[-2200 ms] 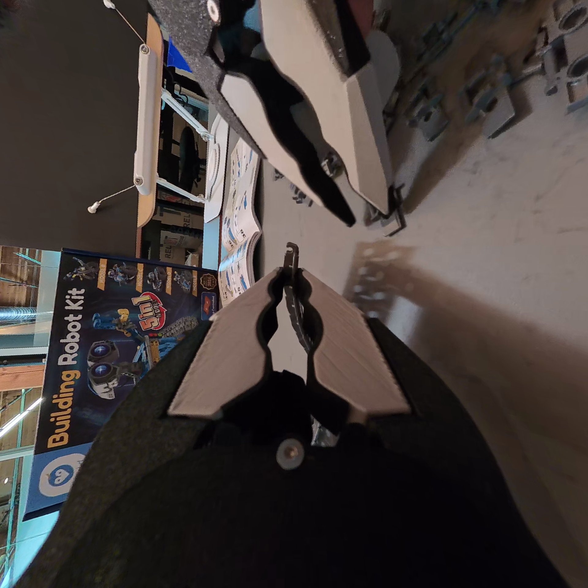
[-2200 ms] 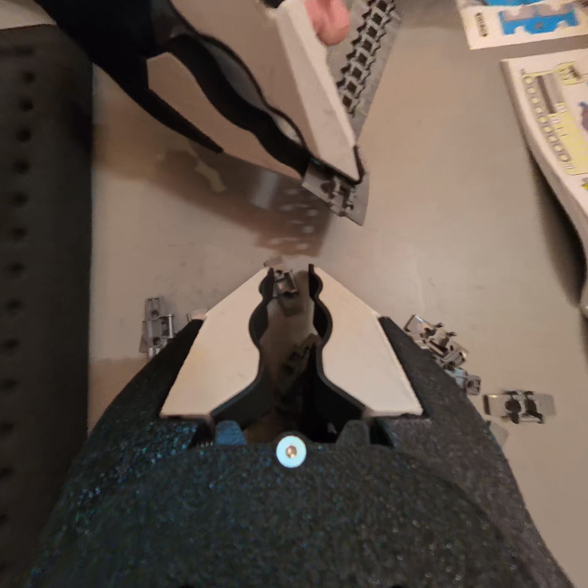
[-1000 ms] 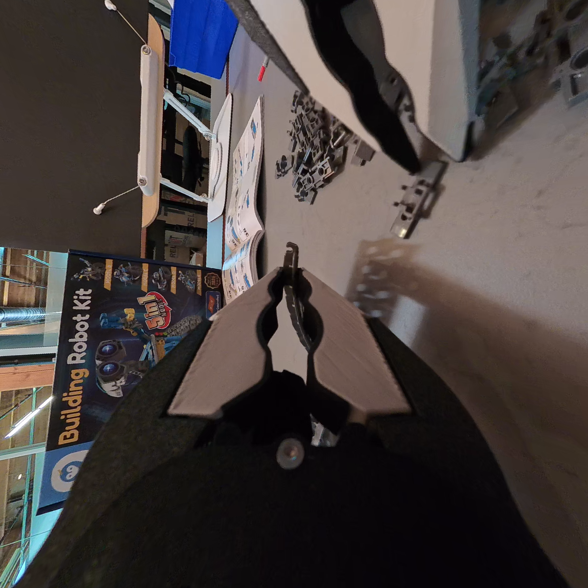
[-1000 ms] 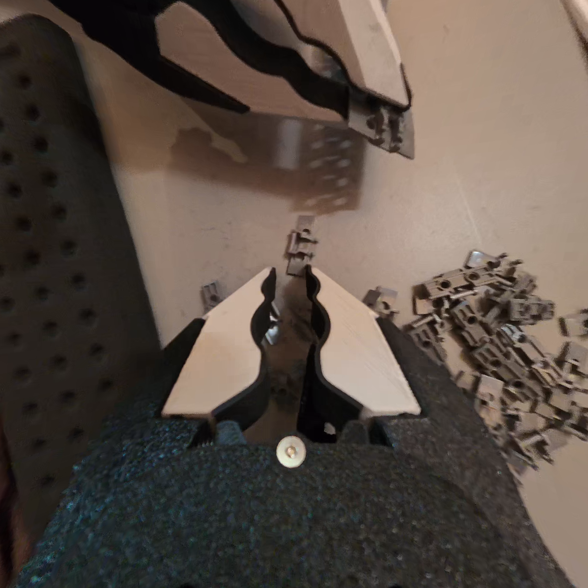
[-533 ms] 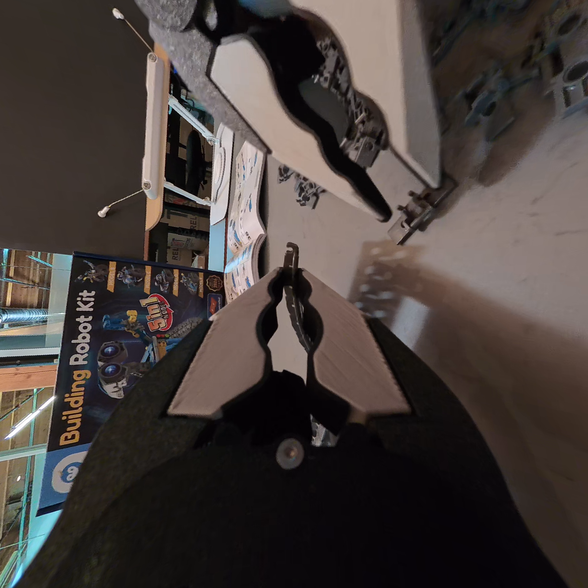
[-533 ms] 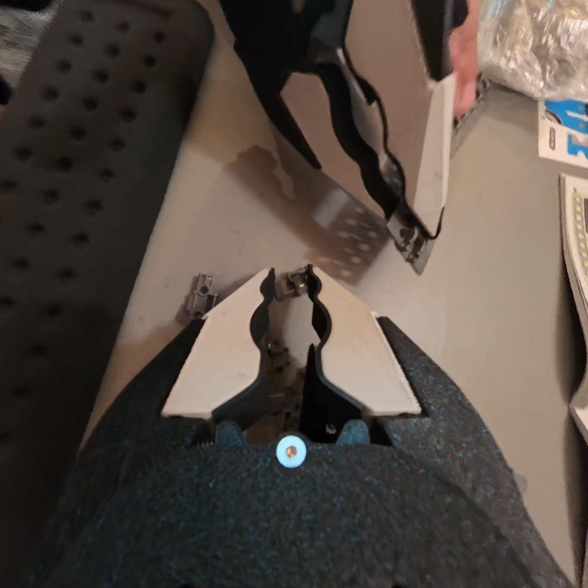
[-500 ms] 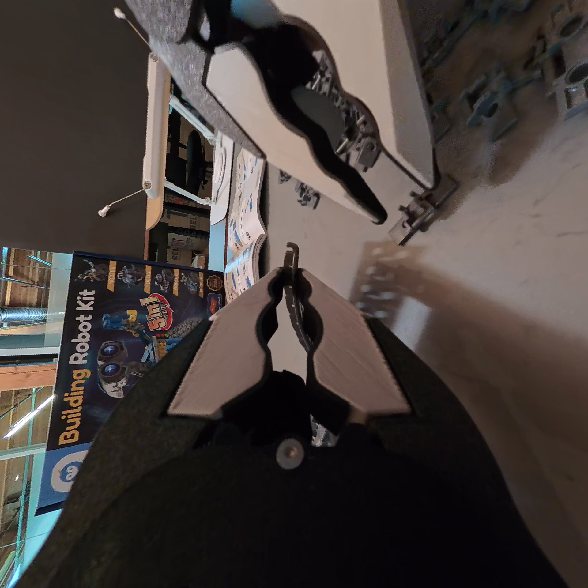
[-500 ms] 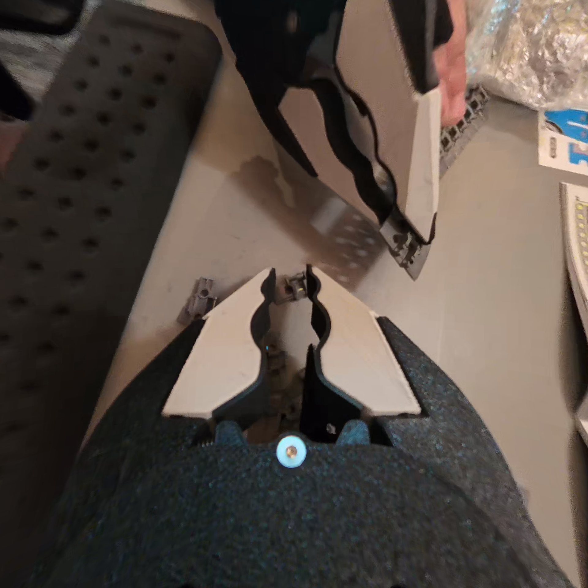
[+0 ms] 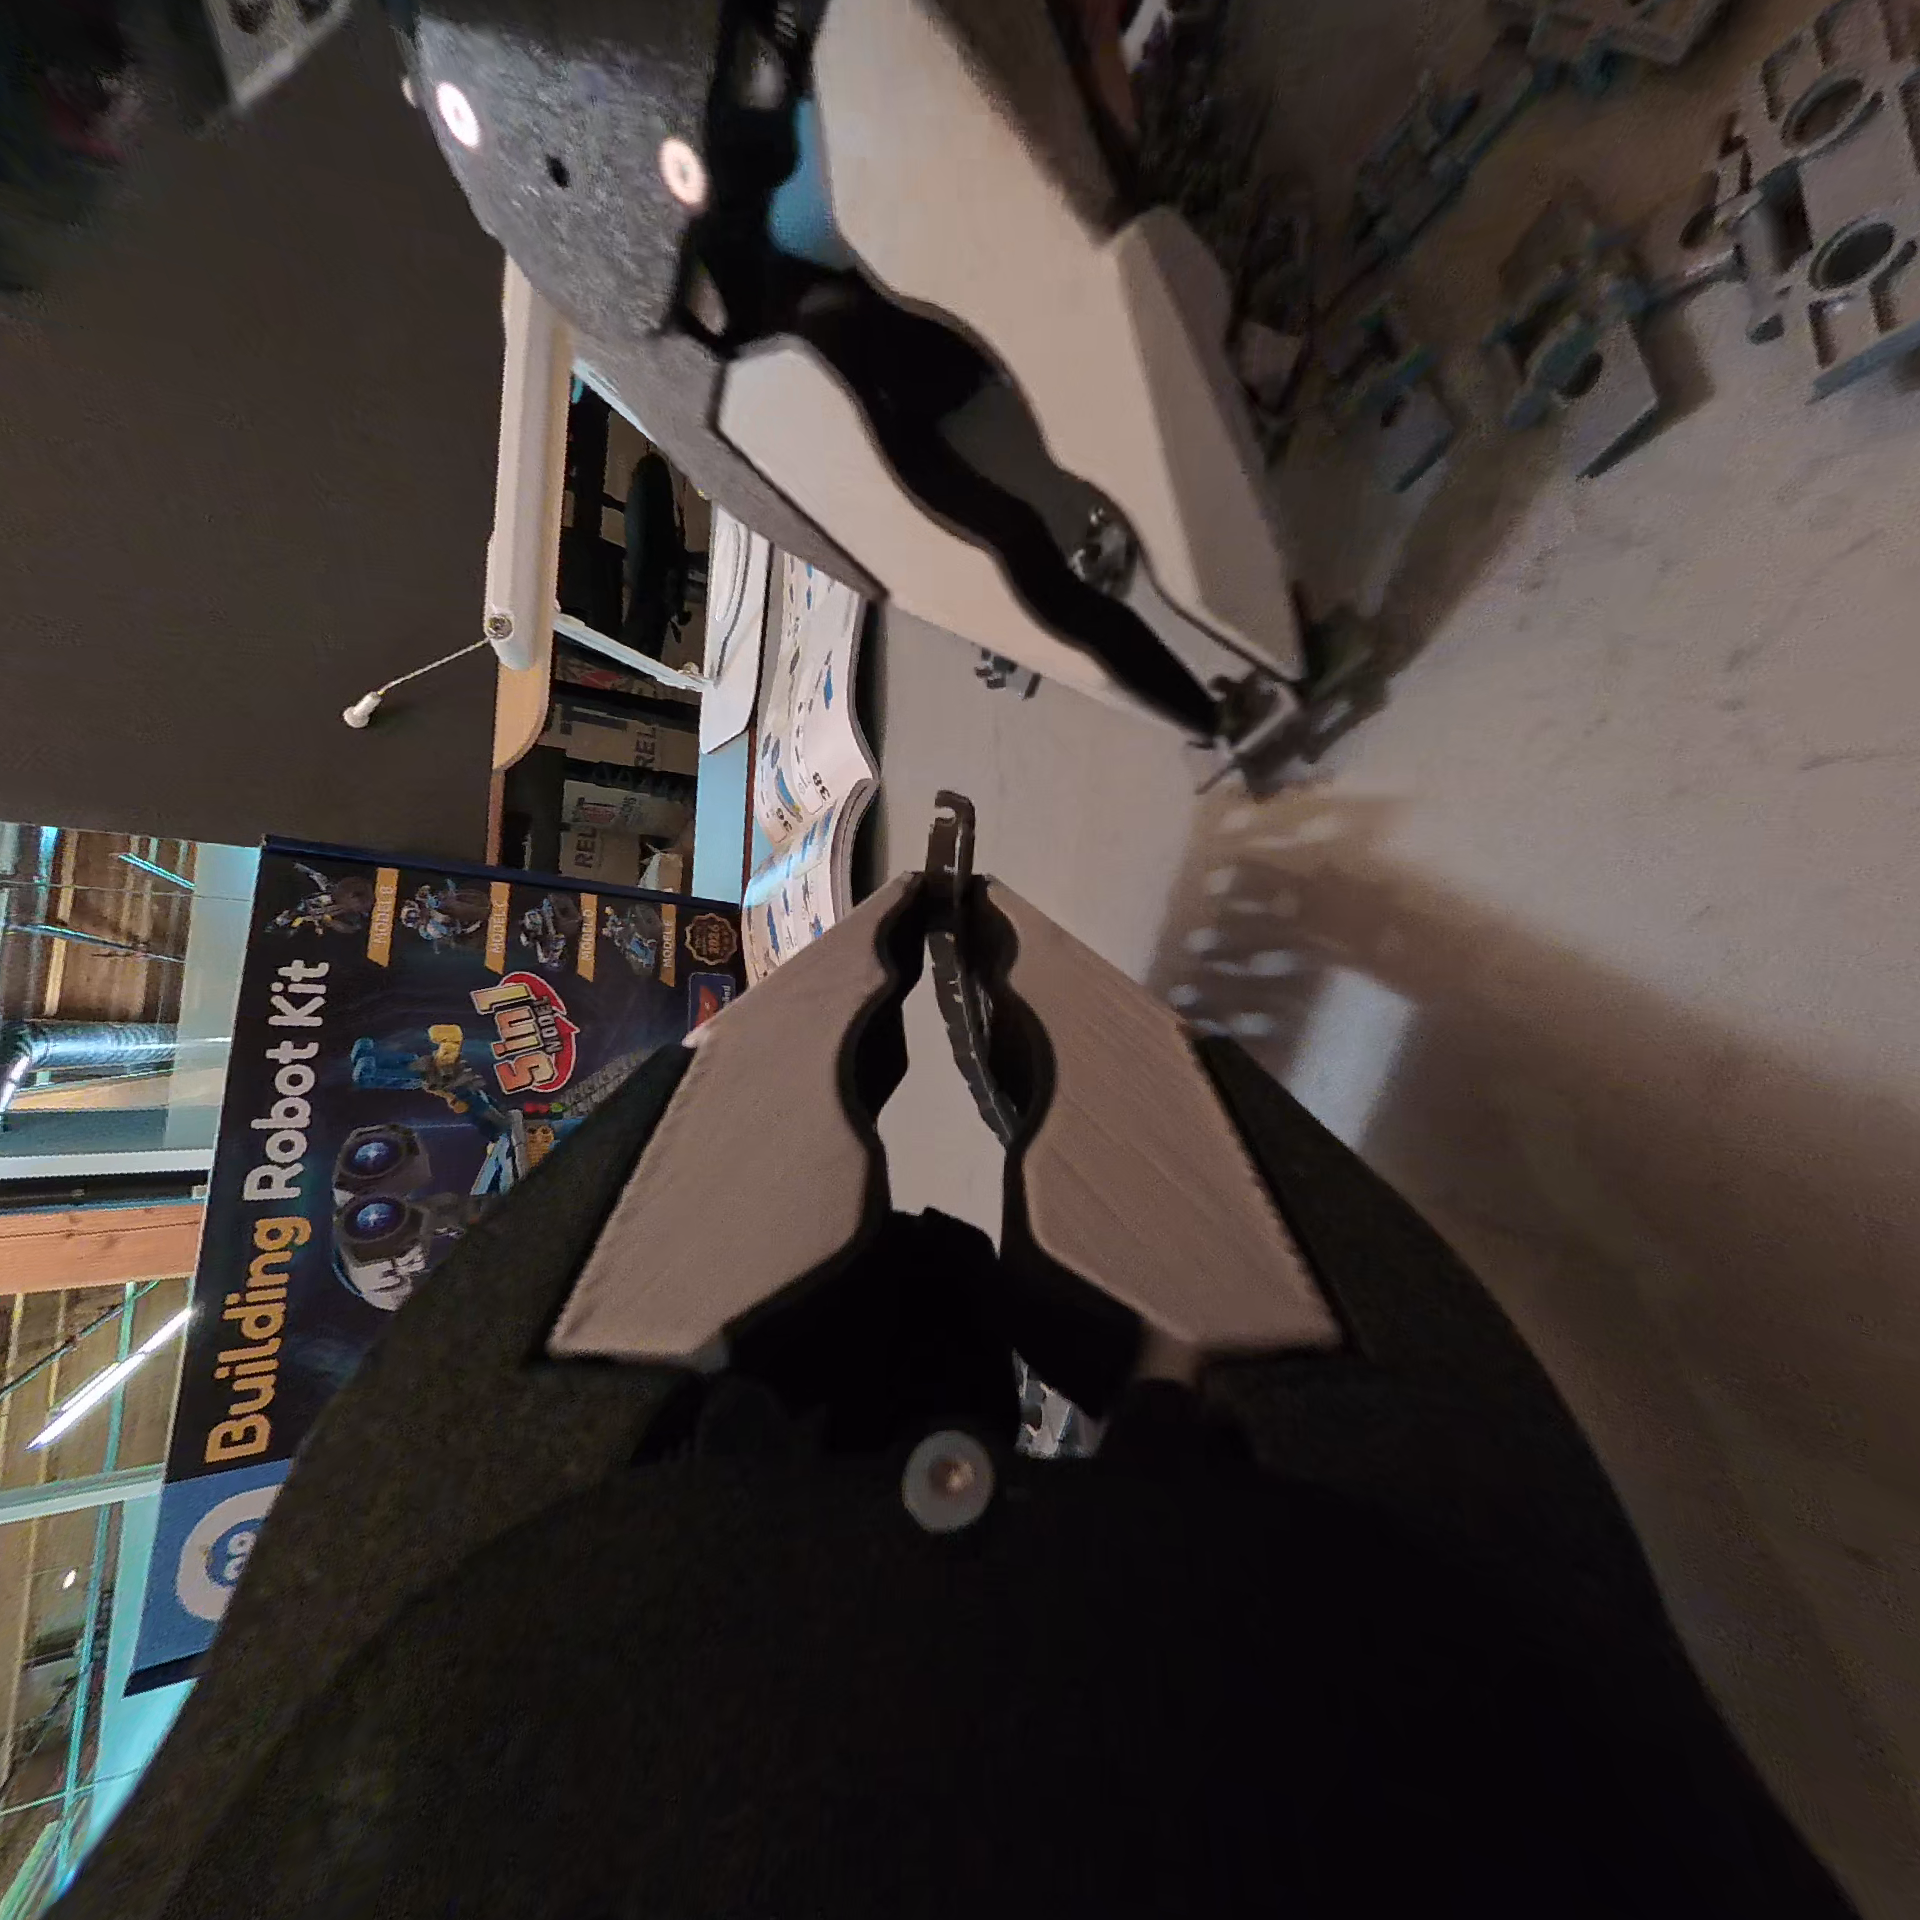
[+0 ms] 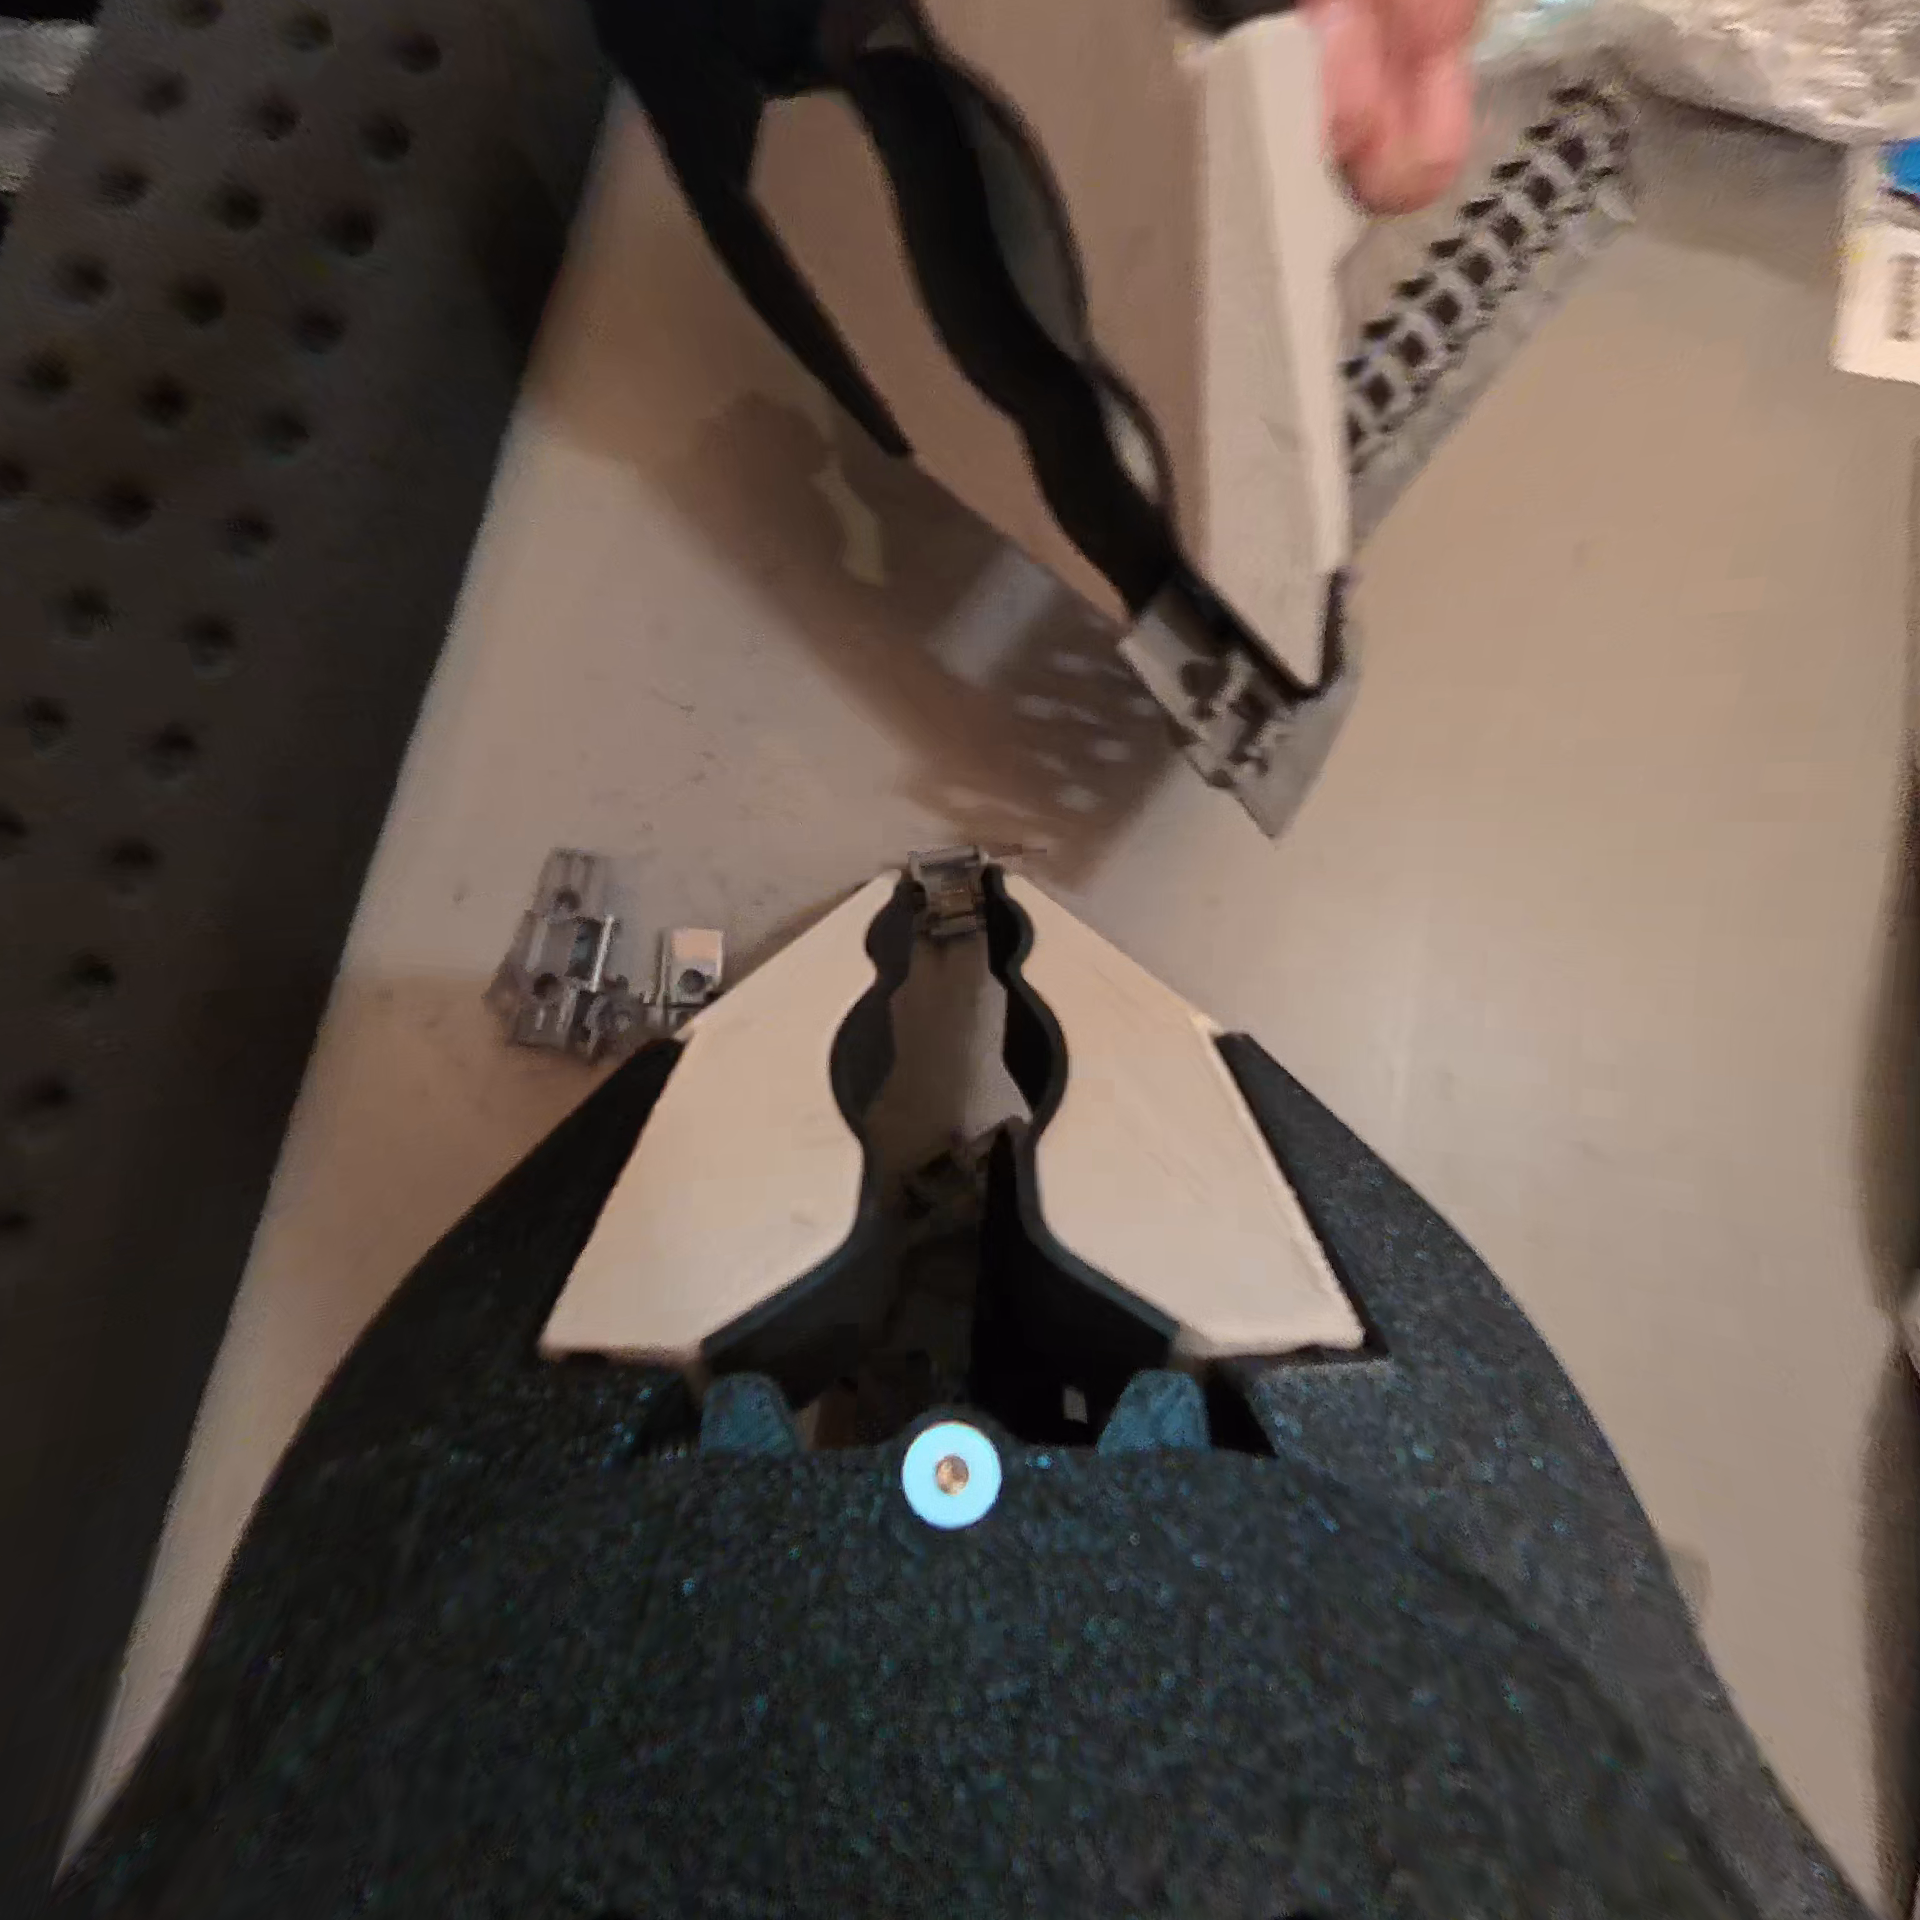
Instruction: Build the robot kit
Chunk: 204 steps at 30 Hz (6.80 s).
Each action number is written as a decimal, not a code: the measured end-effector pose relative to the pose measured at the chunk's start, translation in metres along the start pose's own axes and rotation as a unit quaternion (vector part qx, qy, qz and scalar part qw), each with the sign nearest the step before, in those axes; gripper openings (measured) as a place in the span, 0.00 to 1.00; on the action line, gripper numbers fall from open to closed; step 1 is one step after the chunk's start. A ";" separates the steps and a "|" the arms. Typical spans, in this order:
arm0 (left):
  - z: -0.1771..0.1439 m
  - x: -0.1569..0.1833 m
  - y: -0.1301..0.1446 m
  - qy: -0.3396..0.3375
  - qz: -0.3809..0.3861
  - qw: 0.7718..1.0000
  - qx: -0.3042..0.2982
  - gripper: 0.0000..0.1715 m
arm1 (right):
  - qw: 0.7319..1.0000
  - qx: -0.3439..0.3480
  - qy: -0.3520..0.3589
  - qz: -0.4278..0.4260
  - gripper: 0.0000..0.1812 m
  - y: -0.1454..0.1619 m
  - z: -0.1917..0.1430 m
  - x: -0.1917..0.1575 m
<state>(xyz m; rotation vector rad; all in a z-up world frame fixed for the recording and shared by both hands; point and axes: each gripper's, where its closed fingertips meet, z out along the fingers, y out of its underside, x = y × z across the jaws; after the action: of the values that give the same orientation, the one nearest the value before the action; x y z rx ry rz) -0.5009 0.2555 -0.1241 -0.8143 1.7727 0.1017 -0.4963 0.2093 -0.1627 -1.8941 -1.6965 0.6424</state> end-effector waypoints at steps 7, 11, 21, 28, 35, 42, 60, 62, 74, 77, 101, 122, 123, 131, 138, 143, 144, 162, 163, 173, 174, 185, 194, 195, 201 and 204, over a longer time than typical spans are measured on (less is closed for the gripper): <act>0.001 -0.004 0.000 -0.015 -0.001 1.000 -0.004 0.04 | 0.978 0.082 0.082 0.174 0.07 -0.030 -0.045 0.025; 0.001 -0.004 -0.003 -0.023 0.011 1.000 -0.006 0.04 | 0.945 0.148 0.039 0.290 0.07 -0.048 -0.054 0.034; 0.002 -0.005 0.000 -0.029 0.009 0.999 -0.016 0.04 | 0.949 0.076 0.092 0.293 0.08 -0.035 -0.040 0.036; 0.004 -0.004 0.000 -0.028 0.014 0.999 -0.017 0.04 | 0.944 0.078 0.090 0.309 0.08 -0.032 -0.038 0.038; 0.005 0.001 -0.002 -0.032 0.044 0.998 -0.025 0.04 | 0.925 0.091 0.040 0.367 0.08 -0.028 -0.034 0.035; 0.006 0.002 -0.001 -0.029 0.034 0.999 -0.027 0.04 | 0.926 0.094 0.042 0.363 0.08 -0.028 -0.033 0.035; 0.008 0.006 0.001 -0.002 0.002 1.000 -0.027 0.04 | 0.974 -0.039 0.184 0.126 0.22 -0.022 -0.020 0.030; 0.008 0.012 -0.001 0.028 -0.028 0.999 -0.021 0.04 | 0.969 -0.078 0.222 0.075 0.19 -0.016 -0.015 0.031; 0.005 0.014 -0.010 0.128 -0.226 0.965 0.033 0.03 | 0.937 -0.118 0.310 -0.111 0.05 -0.017 -0.021 0.041; 0.004 0.015 -0.013 0.146 -0.251 0.956 0.043 0.04 | 0.944 -0.119 0.287 -0.108 0.04 -0.015 -0.020 0.036; -0.013 0.007 -0.037 0.246 -0.370 0.883 0.151 0.09 | 0.989 -0.031 0.141 -0.016 0.04 -0.023 -0.020 0.019; -0.013 0.013 -0.047 0.193 -0.285 0.927 0.148 0.02 | 0.979 -0.082 0.164 -0.089 0.04 -0.016 -0.019 0.010; -0.013 0.012 -0.046 0.193 -0.293 0.925 0.145 0.02 | 0.977 -0.085 0.171 -0.091 0.04 -0.016 -0.019 0.012; -0.012 0.021 -0.048 0.226 -0.315 0.910 0.143 0.02 | 0.985 -0.077 0.144 -0.056 0.04 -0.010 -0.014 0.005; -0.024 -0.019 -0.041 0.228 -0.447 0.837 0.217 0.02 | 0.988 0.048 0.141 0.049 0.17 -0.030 -0.040 0.023; -0.030 -0.037 -0.037 0.233 -0.505 0.791 0.256 0.03 | 0.982 0.131 0.119 0.073 0.10 -0.051 -0.047 0.021; -0.030 -0.037 -0.038 0.234 -0.507 0.788 0.258 0.03 | 0.980 0.140 0.118 0.077 0.10 -0.054 -0.046 0.021; -0.022 -0.007 -0.024 0.254 -0.407 0.861 0.167 0.08 | 0.979 0.070 0.179 -0.074 0.05 -0.038 -0.026 0.031; -0.019 0.000 -0.018 0.256 -0.395 0.871 0.143 0.10 | 0.975 0.051 0.189 -0.101 0.04 -0.035 -0.023 0.034; -0.003 0.025 0.029 0.153 -0.253 0.950 -0.097 0.04 | 0.982 -0.036 0.173 -0.069 0.26 0.010 -0.022 0.046; -0.004 0.030 0.030 0.153 -0.246 0.951 -0.105 0.04 | 0.986 -0.022 0.159 -0.044 0.27 0.010 -0.025 0.041; -0.009 0.044 0.020 0.160 -0.290 0.932 -0.146 0.05 | 0.982 -0.003 0.181 -0.055 0.05 -0.013 -0.006 0.029; -0.080 0.030 0.032 0.142 -0.496 0.853 -0.083 0.09 | 0.888 -0.104 0.334 -0.298 0.05 -0.003 -0.010 0.072; -0.085 0.030 0.040 0.131 -0.511 0.845 -0.087 0.08 | 0.885 -0.106 0.329 -0.312 0.05 -0.002 -0.008 0.073; -0.098 0.048 0.062 0.115 -0.553 0.817 -0.119 0.01 | 0.899 -0.103 0.297 -0.305 0.12 0.000 -0.005 0.077; -0.100 0.047 0.069 0.091 -0.557 0.816 -0.123 0.00 | 0.903 -0.107 0.307 -0.281 0.18 0.007 -0.016 0.082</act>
<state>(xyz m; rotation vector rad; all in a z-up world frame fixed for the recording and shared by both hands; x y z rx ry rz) -0.6278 0.2401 -0.1504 -1.9852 1.1977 -0.5540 -0.4720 0.2893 -0.1553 -1.3927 -1.7772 -0.3498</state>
